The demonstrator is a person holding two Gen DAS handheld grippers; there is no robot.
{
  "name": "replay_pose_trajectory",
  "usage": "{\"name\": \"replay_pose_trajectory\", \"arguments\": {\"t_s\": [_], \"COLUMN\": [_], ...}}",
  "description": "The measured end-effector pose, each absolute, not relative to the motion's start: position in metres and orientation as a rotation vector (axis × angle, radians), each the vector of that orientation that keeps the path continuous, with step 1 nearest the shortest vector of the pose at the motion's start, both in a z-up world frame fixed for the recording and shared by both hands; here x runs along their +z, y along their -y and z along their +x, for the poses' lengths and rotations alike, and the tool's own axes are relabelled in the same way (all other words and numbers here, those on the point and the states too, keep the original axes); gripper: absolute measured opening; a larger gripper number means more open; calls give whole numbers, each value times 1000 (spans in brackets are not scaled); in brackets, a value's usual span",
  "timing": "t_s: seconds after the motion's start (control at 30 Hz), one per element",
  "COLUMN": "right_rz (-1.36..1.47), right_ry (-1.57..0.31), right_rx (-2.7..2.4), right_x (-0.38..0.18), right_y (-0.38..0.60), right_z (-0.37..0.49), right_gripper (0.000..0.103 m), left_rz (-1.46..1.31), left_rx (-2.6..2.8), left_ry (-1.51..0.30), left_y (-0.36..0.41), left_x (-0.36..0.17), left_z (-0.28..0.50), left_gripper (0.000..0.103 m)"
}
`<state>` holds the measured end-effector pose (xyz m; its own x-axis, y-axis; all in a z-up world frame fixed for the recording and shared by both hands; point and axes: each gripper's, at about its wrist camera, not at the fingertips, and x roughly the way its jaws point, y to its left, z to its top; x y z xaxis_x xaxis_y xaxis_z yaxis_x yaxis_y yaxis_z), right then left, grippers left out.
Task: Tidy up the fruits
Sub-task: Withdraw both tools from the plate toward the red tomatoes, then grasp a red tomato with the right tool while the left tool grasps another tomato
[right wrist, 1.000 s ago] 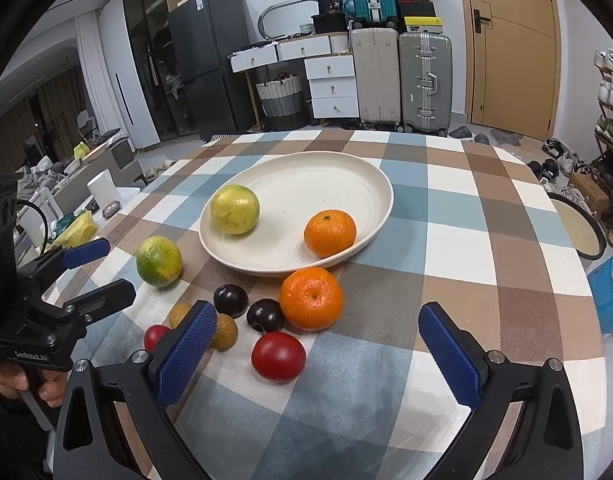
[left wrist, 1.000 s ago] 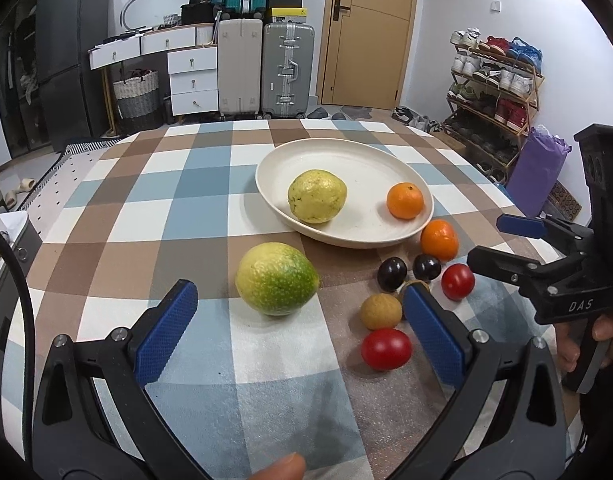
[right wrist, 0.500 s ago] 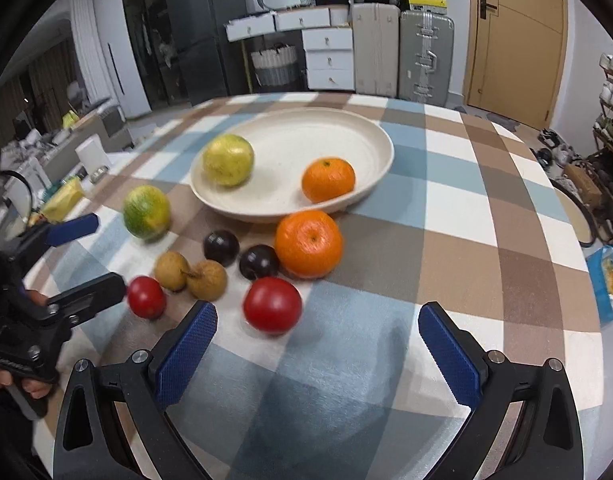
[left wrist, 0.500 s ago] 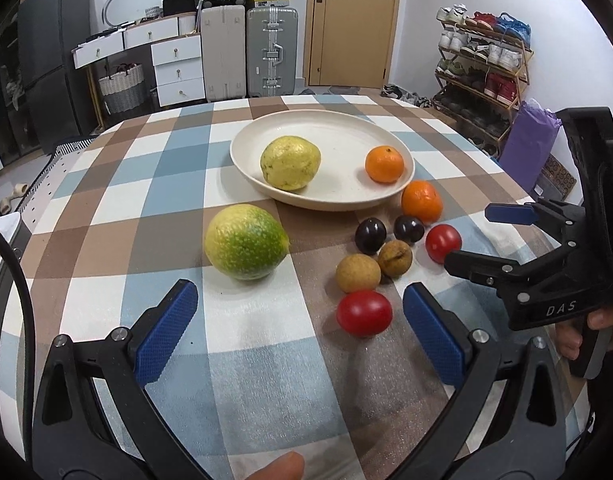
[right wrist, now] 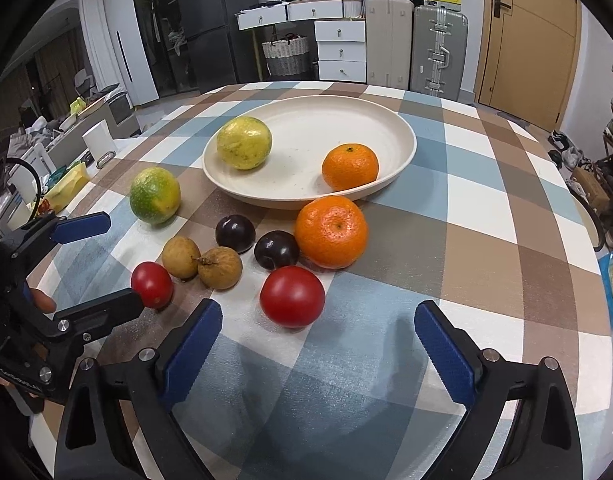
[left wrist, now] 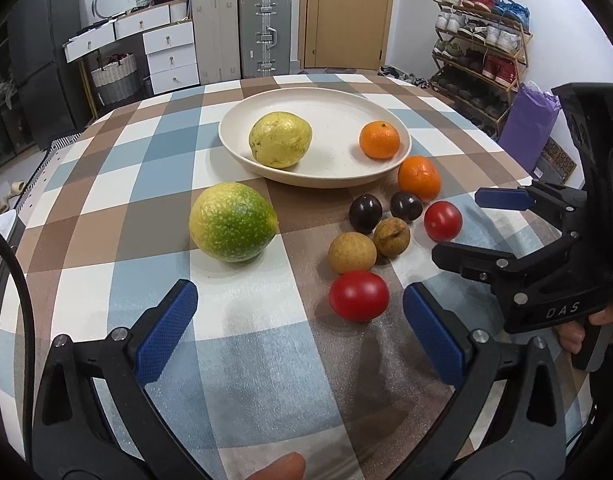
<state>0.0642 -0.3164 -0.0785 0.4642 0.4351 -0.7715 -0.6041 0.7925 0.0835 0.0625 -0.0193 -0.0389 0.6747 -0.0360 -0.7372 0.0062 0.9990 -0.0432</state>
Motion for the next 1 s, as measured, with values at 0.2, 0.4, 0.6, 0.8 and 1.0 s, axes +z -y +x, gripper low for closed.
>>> {"name": "replay_pose_trajectory", "arguments": {"t_s": [0.2, 0.4, 0.6, 0.8, 1.0], "right_rz": [-209, -214, -207, -217, -201], "right_ry": [-879, -879, -893, -890, -893], "right_rx": [655, 681, 717, 721, 715], "right_x": [-78, -78, -79, -79, -79], "right_y": [314, 311, 309, 307, 308], "right_z": [65, 63, 62, 60, 61], "right_gripper": [89, 78, 56, 49, 39], "left_rz": [-28, -17, -37, -40, -39], "left_rx": [-29, -50, -77, -114, -134], "left_ry": [-862, -887, -908, -915, -915], "left_y": [22, 27, 26, 29, 32], "left_x": [-44, -49, -52, -53, -53], "left_z": [66, 69, 72, 72, 70], "left_gripper": [103, 103, 103, 97, 83]}}
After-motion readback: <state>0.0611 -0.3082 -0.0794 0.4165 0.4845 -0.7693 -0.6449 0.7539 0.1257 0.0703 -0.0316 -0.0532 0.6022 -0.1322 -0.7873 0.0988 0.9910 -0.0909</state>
